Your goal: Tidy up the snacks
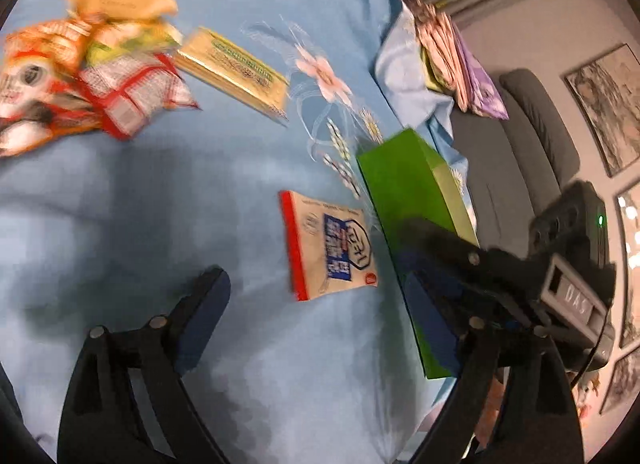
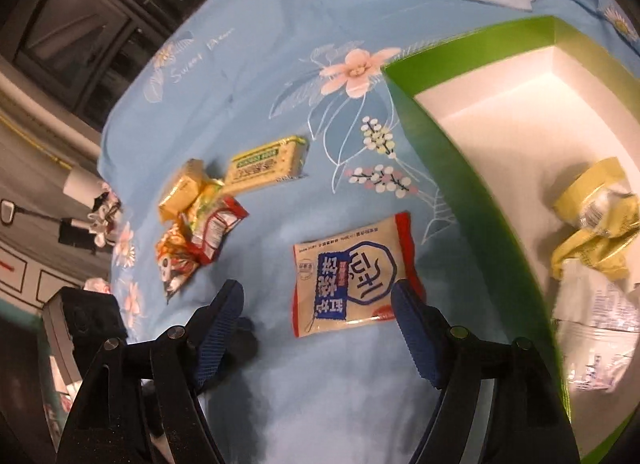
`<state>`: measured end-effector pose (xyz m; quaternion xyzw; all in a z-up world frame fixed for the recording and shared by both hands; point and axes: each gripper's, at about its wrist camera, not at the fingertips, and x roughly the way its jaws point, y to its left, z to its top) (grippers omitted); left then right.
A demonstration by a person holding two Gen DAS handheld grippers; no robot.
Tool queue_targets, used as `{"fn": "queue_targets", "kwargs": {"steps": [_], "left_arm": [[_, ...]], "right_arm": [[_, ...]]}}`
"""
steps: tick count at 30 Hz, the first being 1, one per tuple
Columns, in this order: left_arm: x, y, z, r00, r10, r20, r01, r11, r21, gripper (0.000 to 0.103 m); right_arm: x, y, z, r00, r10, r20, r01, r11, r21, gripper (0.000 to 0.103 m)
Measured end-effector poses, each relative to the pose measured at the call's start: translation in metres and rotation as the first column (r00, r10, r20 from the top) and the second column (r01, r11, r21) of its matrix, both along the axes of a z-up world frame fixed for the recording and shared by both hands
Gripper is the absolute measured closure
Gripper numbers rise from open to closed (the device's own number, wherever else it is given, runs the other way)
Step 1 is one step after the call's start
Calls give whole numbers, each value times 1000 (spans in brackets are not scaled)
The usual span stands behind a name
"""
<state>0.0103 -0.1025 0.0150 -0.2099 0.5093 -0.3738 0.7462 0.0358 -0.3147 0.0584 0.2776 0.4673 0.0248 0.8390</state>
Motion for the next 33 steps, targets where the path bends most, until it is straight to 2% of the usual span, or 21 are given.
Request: {"fn": "queue_targets", "kwargs": {"steps": [1,2,5,7,10,11,12,13,14,15,17,18,19,20,21,24,26,28,29,31,33], "left_arm": [[1,-5,-2,1000,-7,4,7,1000,20,11],[0,-10,0,999,-12,49,10,999,42,11],[-2,-27,2,990,-50,131,35,993,115,7],[1,-35,-1,984,-64,168,42,990,135,7],[6,-38,-6,981,-65,184,41,991,127,9],[7,-36,-7,982,-62,179,41,992,120,19],[9,-35,-8,983,-57,172,38,992,117,36],[13,-31,-12,987,-47,155,31,994,107,45],[14,-28,-13,989,-45,143,31,995,99,61],[16,-27,-15,991,-43,127,32,995,91,73],[19,-18,-19,996,-36,85,32,998,48,74],[18,-16,-19,997,-33,75,30,999,39,76],[16,-16,-18,997,-40,73,37,999,39,77],[13,-17,-17,996,-48,77,44,998,51,76],[11,-17,-15,995,-49,82,44,997,56,77],[4,-20,-12,994,-64,83,60,997,58,77],[1,-18,-14,994,-71,77,67,996,55,77],[1,-13,-15,996,-73,56,71,997,40,77],[0,-10,-16,996,-73,46,72,997,32,78],[-2,-4,-14,997,-69,40,68,997,30,78],[-4,2,-13,997,-72,33,71,997,32,79]], "right_arm": [[4,-1,-1,1000,-14,-10,14,1000,-5,26],[9,-1,-1,999,-35,-22,35,999,-34,26],[24,1,-7,997,-8,-83,4,999,-51,26],[35,5,-12,993,23,-119,-31,997,-66,26],[41,5,-19,991,10,-132,-26,993,-118,26],[42,5,-20,991,16,-134,-31,993,-112,26],[43,4,-22,991,28,-133,-43,994,-104,26],[45,4,-25,990,41,-132,-54,994,-97,26],[45,5,-28,990,49,-130,-62,993,-100,27],[45,7,-28,991,60,-117,-75,989,-130,34],[45,11,-27,993,59,-105,-79,978,-194,49],[46,11,-26,994,54,-97,-71,980,-188,57],[45,9,-26,994,58,-90,-71,985,-156,60],[45,8,-27,994,67,-91,-79,988,-132,76],[44,7,-27,994,61,-89,-72,989,-126,81],[38,2,-28,996,58,-74,-62,996,-62,88],[35,4,-27,995,73,-71,-78,995,-67,89],[32,9,-26,993,85,-86,-94,989,-113,88],[30,9,-24,993,71,-99,-85,985,-148,87],[27,4,-24,992,18,-128,-38,987,-156,80],[26,1,-28,988,27,-151,-42,994,-96,54]]}}
